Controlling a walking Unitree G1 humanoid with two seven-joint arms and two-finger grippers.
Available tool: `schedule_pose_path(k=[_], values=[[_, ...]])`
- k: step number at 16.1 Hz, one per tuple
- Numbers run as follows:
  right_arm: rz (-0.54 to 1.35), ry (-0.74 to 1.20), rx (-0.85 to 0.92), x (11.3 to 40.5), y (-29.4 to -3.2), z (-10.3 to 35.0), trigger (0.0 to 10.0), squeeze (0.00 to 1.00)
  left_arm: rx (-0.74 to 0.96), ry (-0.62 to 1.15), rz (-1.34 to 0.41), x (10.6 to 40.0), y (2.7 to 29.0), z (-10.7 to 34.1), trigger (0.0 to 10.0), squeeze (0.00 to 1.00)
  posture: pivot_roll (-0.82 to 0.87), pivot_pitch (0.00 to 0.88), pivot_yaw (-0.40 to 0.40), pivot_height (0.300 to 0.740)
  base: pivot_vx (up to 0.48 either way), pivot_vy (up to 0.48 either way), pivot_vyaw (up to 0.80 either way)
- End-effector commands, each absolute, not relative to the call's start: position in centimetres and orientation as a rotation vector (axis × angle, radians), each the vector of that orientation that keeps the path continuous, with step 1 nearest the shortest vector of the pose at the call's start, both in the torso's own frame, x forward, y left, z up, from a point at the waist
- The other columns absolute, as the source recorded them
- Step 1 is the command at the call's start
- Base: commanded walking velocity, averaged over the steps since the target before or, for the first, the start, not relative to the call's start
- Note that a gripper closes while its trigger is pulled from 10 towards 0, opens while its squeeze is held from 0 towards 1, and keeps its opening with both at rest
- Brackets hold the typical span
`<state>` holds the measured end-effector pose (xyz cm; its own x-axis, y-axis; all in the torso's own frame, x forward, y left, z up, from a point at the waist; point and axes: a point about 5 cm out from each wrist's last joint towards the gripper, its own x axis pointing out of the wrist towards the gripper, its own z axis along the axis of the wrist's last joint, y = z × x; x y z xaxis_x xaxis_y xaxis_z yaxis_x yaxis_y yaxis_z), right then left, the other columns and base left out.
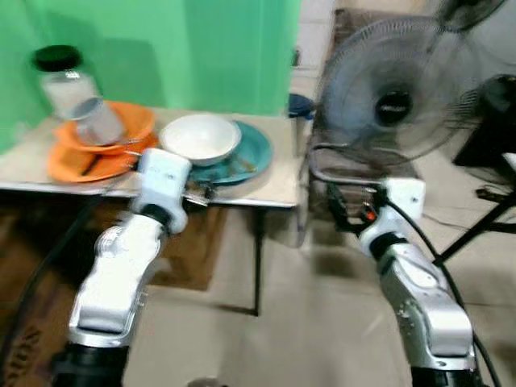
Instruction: Setting the table
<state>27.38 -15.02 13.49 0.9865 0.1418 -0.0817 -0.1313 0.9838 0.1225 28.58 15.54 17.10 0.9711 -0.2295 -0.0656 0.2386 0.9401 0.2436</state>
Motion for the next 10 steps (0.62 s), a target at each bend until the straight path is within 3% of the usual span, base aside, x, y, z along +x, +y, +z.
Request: schedule_pose_path(k=[1,10], values=[[0.134,0.078,0.116,27.47,-15.0,13.85,10.0,0.0,0.271,0.038,-0.219,28.82,15.85,17.37,10.0,0.0,0.11,0.0,-0.038,0.74,0.0,0.0,0.0],[0.139,0.085,0.09,27.39,-15.03,13.57,10.0,0.0,0.252,0.022,-0.232,28.82,15.8,17.49,10.0,0.0,0.11,0.0,-0.041,0.74,0.0,0.0,0.0]])
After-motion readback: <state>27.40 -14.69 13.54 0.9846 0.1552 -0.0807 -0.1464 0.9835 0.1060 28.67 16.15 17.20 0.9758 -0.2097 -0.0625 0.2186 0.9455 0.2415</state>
